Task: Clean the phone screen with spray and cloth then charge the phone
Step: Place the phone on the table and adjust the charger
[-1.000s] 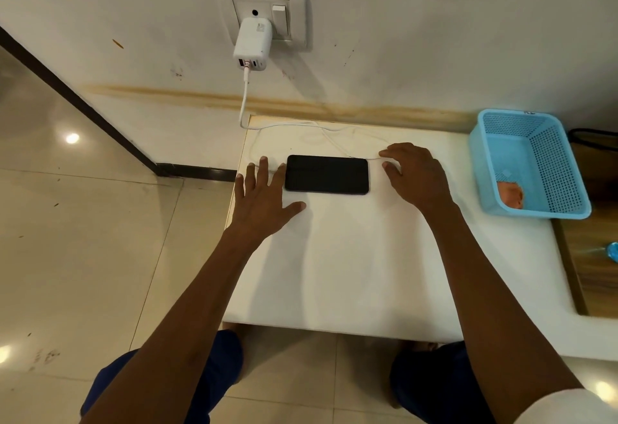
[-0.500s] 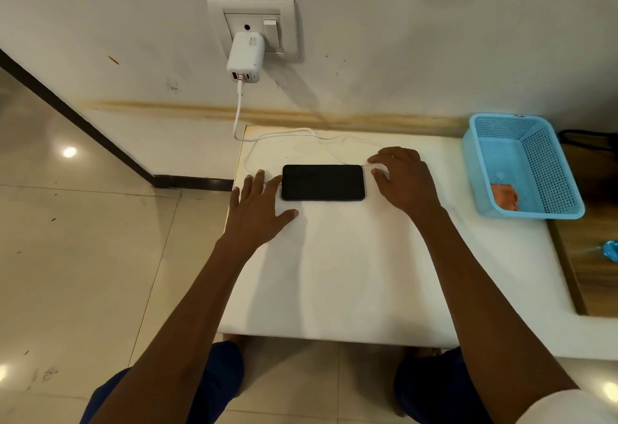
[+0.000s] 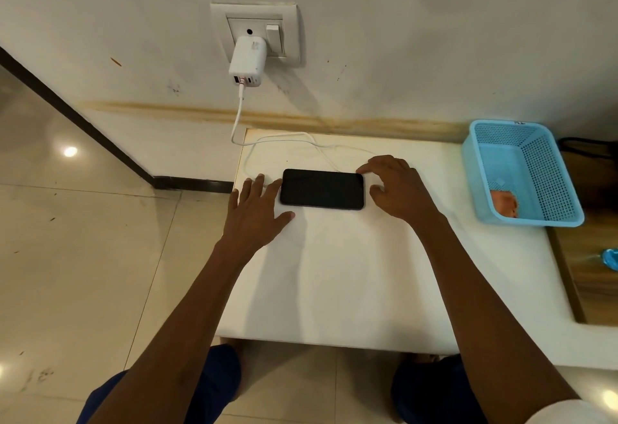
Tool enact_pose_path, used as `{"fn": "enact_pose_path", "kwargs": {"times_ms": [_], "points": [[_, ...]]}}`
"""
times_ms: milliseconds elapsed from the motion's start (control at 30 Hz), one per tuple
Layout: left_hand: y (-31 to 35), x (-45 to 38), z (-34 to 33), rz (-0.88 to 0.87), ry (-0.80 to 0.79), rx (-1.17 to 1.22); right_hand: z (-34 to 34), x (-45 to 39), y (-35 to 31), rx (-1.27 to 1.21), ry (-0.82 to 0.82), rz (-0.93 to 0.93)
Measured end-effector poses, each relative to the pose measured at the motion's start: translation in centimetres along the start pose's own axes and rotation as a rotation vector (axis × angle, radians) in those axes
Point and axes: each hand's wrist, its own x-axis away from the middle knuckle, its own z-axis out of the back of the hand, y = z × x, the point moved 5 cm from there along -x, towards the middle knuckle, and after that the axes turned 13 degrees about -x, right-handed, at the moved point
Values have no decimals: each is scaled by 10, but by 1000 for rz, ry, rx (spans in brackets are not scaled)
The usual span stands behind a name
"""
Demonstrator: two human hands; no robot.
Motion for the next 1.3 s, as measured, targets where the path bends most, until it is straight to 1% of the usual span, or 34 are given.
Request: {"fn": "enact_pose_path", "kwargs": {"times_ms": [167, 300, 467, 567, 633, 700, 833, 900, 967, 1033, 1167, 1300], "points": [[0, 1, 3, 9, 22, -14, 0, 0, -4, -23, 83, 32], [-4, 1, 7, 34, 64, -16, -4, -1, -12, -66, 99, 88], [-20, 0, 25, 161, 214, 169, -10, -3, -33, -70, 134, 155], [-35, -1, 32, 260, 266, 292, -18, -5, -42, -30, 105, 152], [-41, 0, 30, 261, 242, 306, -22, -7, -43, -15, 88, 132], [-43, 1, 24, 230, 175, 264, -24, -6, -45, -28, 84, 134], [-49, 2, 16, 207, 81, 188, -32, -8, -63, -72, 69, 199], [-49, 2, 15, 198, 60, 177, -42, -7, -73, -10, 13, 234], [-44, 2, 16, 177, 67, 168, -56, -7, -77, 107, -72, 203], [-40, 3, 18, 159, 88, 152, -68, -7, -78, 150, -123, 142], [-37, 1, 19, 161, 103, 146, -83, -22, -89, 193, -128, 91], [-40, 0, 20, 177, 149, 200, -87, -36, -95, 185, -150, 70]]}}
